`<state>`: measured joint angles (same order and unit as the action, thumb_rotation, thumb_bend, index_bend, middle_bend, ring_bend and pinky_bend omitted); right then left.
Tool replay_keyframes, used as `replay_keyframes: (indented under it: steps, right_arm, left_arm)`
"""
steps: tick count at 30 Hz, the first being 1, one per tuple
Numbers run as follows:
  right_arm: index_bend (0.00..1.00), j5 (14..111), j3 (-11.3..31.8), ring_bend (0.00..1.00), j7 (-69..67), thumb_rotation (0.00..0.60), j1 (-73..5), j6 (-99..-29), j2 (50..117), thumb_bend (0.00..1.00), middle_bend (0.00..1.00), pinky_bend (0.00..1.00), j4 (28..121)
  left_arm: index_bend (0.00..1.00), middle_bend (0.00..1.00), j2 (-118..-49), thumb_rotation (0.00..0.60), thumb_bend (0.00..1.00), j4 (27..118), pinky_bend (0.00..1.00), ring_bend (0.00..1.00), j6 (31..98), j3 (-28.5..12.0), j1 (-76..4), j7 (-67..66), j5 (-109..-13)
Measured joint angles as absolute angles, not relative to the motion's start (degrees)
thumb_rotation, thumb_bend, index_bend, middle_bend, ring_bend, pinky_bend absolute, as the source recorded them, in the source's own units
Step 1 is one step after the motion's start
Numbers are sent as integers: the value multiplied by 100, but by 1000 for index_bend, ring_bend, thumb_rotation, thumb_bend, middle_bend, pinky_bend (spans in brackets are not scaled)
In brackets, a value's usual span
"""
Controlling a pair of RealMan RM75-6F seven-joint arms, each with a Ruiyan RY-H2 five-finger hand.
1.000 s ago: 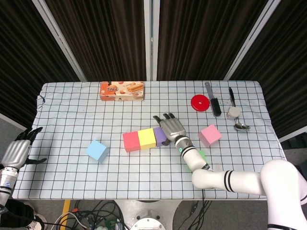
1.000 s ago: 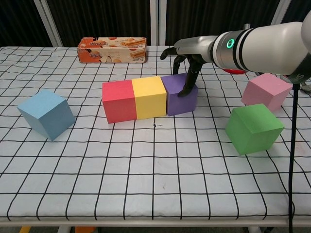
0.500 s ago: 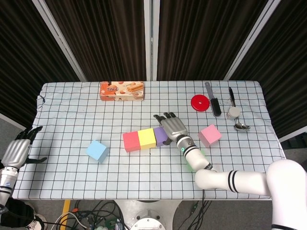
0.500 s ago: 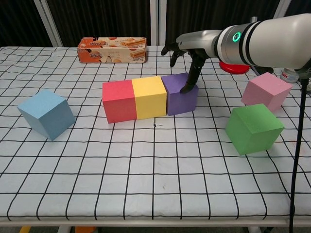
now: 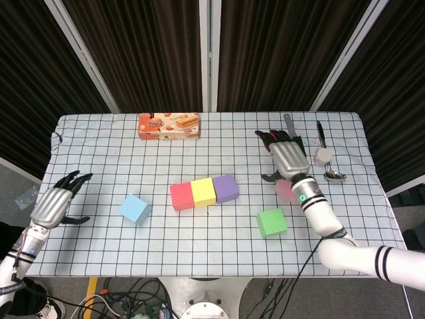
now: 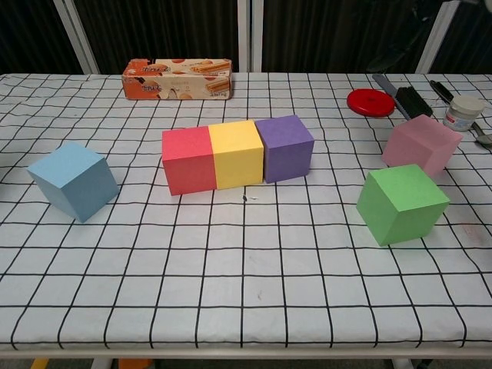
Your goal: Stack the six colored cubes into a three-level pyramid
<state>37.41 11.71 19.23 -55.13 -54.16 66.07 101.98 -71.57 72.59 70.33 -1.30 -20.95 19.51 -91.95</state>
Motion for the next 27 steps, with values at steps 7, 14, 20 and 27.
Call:
replay_keyframes:
  steps: [7, 14, 20, 27]
  right_arm:
    - [0, 4363, 1172, 0, 1171, 600, -4968, -5436, 6190, 84, 98, 0, 10270]
    - [0, 4830, 1217, 0, 565, 600, -4608, -5367, 6030, 84, 96, 0, 10151]
    - [0, 5108, 1239, 0, 207, 600, -4371, -5273, 5958, 84, 96, 0, 10002]
    - [0, 5190, 1270, 0, -67, 600, -4204, -5170, 5910, 84, 101, 0, 9819]
  left_arm:
    - [72, 165, -7208, 600, 0, 7462, 185, 33, 6786, -22, -2426, 1532, -9478]
    - [72, 166, -7328, 600, 0, 7687, 185, 33, 6601, 126, -2713, 1065, -9810]
    - [72, 181, -7581, 600, 0, 7412, 198, 33, 6551, 117, -3098, 716, -10177]
    - [74, 268, -7745, 600, 34, 7062, 199, 33, 6291, 189, -3453, 671, -10283]
